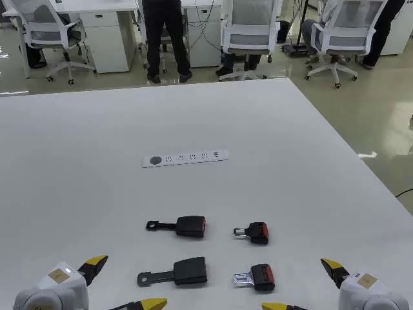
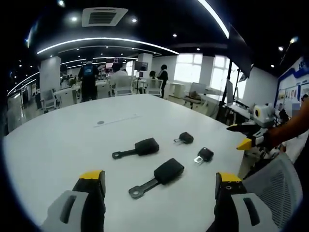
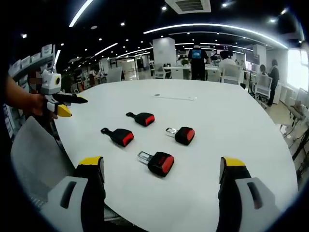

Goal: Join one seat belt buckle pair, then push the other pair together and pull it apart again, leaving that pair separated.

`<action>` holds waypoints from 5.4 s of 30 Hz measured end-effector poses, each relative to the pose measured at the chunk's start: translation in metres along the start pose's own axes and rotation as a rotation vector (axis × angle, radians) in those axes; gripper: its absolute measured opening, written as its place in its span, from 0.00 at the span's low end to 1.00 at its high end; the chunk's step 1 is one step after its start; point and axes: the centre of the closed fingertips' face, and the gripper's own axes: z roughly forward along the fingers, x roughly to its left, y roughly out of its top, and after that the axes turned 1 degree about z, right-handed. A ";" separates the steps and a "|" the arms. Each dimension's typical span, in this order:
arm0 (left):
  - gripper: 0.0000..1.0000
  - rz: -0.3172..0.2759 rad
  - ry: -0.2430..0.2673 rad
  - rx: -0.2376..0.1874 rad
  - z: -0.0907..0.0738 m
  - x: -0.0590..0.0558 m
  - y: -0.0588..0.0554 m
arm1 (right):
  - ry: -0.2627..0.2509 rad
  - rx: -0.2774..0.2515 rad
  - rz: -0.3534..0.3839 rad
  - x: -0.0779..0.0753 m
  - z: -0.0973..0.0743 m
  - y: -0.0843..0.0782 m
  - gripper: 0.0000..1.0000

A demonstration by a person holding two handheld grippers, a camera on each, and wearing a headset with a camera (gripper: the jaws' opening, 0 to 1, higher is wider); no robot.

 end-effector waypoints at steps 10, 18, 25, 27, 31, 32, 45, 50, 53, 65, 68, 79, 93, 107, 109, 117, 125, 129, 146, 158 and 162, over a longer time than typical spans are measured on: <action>0.95 0.007 -0.018 0.007 0.005 -0.002 0.001 | 0.024 0.004 0.006 0.003 0.005 0.001 0.98; 0.94 0.014 -0.028 0.016 0.010 0.000 -0.001 | 0.034 0.019 0.008 0.001 0.010 -0.001 0.97; 0.95 0.003 -0.026 0.013 0.011 -0.003 0.002 | 0.034 0.017 0.011 -0.002 0.014 -0.001 0.98; 0.95 0.000 -0.024 0.011 0.011 -0.002 0.003 | 0.031 0.015 0.011 -0.004 0.015 0.000 0.98; 0.95 0.000 -0.021 0.012 0.011 -0.001 0.002 | 0.025 0.009 0.012 -0.006 0.015 0.001 0.99; 0.95 0.001 -0.020 0.012 0.010 -0.001 0.002 | 0.023 0.008 0.009 -0.006 0.015 0.002 0.99; 0.96 0.001 -0.008 0.004 0.005 -0.003 0.002 | 0.022 0.005 0.005 -0.004 0.009 0.003 0.99; 0.96 0.002 -0.007 0.001 0.001 -0.008 0.003 | 0.021 0.004 0.005 -0.002 0.005 0.002 0.99; 0.96 0.005 -0.006 0.002 -0.001 -0.008 0.003 | 0.020 0.003 0.005 -0.002 0.004 0.002 0.99; 0.96 0.008 -0.005 -0.001 -0.005 -0.008 0.001 | 0.019 0.003 0.006 0.000 -0.001 -0.001 0.99; 0.96 0.010 -0.005 -0.004 -0.006 -0.009 0.001 | 0.018 0.000 0.005 -0.001 -0.002 0.000 0.99; 0.96 0.015 -0.005 -0.006 -0.009 -0.010 -0.001 | 0.017 0.000 0.002 -0.001 -0.006 -0.002 0.99; 0.95 0.024 -0.013 0.000 -0.011 -0.016 -0.004 | 0.020 0.013 0.007 0.006 -0.012 -0.010 0.99; 0.94 0.030 -0.023 0.011 -0.009 -0.017 -0.008 | 0.025 0.017 0.002 0.005 -0.010 -0.011 0.99; 0.94 0.029 -0.024 0.011 -0.007 -0.019 -0.007 | 0.026 0.017 0.005 0.005 -0.009 -0.011 0.99; 0.94 0.027 -0.032 0.018 -0.004 -0.023 -0.008 | 0.027 0.024 -0.001 0.002 -0.005 -0.012 0.99; 0.92 0.034 -0.044 0.026 0.005 -0.021 -0.010 | 0.042 0.029 0.005 -0.002 0.002 -0.012 0.99; 0.92 0.041 -0.054 0.034 0.009 -0.021 -0.010 | 0.047 0.042 -0.003 -0.003 0.006 -0.014 0.99; 0.88 0.089 -0.124 0.079 0.034 -0.015 -0.013 | 0.089 0.097 -0.052 -0.003 0.029 -0.018 0.98; 0.80 0.129 -0.199 0.110 0.059 -0.009 -0.017 | 0.172 0.164 -0.114 0.003 0.055 -0.022 0.91; 0.80 0.141 -0.226 0.130 0.069 -0.011 -0.019 | 0.203 0.181 -0.125 0.003 0.063 -0.023 0.90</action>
